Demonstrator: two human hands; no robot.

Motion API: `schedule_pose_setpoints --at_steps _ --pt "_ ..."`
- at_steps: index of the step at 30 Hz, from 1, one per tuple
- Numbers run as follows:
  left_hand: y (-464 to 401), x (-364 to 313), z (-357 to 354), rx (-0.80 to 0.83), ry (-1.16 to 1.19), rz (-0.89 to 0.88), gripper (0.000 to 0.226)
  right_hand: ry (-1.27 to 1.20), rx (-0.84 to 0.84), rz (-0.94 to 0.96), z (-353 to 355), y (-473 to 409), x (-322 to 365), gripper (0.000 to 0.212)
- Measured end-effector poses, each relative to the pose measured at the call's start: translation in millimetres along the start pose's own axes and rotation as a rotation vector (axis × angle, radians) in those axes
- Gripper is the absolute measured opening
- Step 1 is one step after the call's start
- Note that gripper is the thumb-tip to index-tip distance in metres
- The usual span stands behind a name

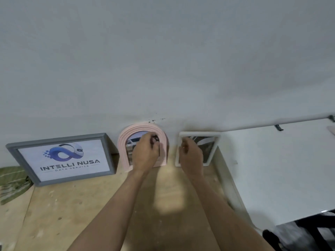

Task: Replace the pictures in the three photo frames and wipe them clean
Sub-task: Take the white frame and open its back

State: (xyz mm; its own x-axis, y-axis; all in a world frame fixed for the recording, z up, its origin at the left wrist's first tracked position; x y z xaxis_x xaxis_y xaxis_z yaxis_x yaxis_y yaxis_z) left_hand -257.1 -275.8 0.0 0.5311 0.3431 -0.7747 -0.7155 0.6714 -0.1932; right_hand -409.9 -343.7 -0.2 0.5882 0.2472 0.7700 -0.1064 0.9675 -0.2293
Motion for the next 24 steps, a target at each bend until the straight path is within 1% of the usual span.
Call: schedule_pose_setpoints --at_steps 2,3,4,5,7,8,10,12,13,15,17,19,21,24 --pt "2 -21 -21 0.117 -0.012 0.012 0.027 -0.02 -0.222 -0.079 33 -15 -18 0.022" --pt "4 -30 -31 0.169 -0.019 0.035 0.031 -0.032 -0.287 -0.123 47 -23 -31 0.026" --pt "6 -37 -40 0.211 -0.022 0.057 0.035 -0.043 -0.298 -0.166 59 -31 -45 0.035" --pt "5 -40 -46 0.245 -0.018 0.073 0.039 -0.037 -0.251 -0.211 65 -39 -56 0.047" --pt "7 -45 -59 0.306 -0.013 0.095 0.047 0.005 -0.053 -0.289 76 -51 -77 0.072" --pt "7 -47 -66 0.333 -0.006 0.114 0.05 0.013 0.044 -0.316 79 -55 -86 0.079" --pt "8 -46 -75 0.363 0.044 0.176 0.05 -0.039 0.186 -0.334 79 -62 -100 0.084" --pt "9 -44 -80 0.351 0.096 0.242 0.039 -0.063 0.288 -0.307 74 -64 -104 0.08" --pt "9 -43 -81 0.335 0.126 0.268 0.032 -0.09 0.304 -0.3 73 -63 -105 0.075" --pt "12 -38 -80 0.302 0.201 0.321 0.017 -0.133 0.243 -0.315 72 -60 -109 0.053" --pt "18 -32 -76 0.278 0.263 0.352 0.012 -0.1 0.149 -0.28 78 -52 -109 0.027" --pt "26 -25 -67 0.266 0.284 0.364 0.013 -0.069 0.091 -0.151 86 -37 -106 0.012" --pt "34 -19 -55 0.269 0.345 0.426 0.018 -0.06 0.055 -0.031 92 -19 -96 0.008" --pt "45 -23 -31 0.262 0.549 0.605 0.031 0.038 0.014 0.149 88 13 -67 0.007"
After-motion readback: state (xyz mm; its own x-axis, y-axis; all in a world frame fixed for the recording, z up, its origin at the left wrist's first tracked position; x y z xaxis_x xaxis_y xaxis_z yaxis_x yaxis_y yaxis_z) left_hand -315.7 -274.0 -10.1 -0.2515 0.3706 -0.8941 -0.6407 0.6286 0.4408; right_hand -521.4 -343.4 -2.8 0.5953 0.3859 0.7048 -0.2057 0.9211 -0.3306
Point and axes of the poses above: each hand's wrist, its own y-axis away from the middle knuckle, its own z-axis out of the back of the hand, x = y × z, the point moved 2 cm from there along -y, towards the middle knuckle, and after that the axes turned 10 degrees about -x, right-handed, at the moved point
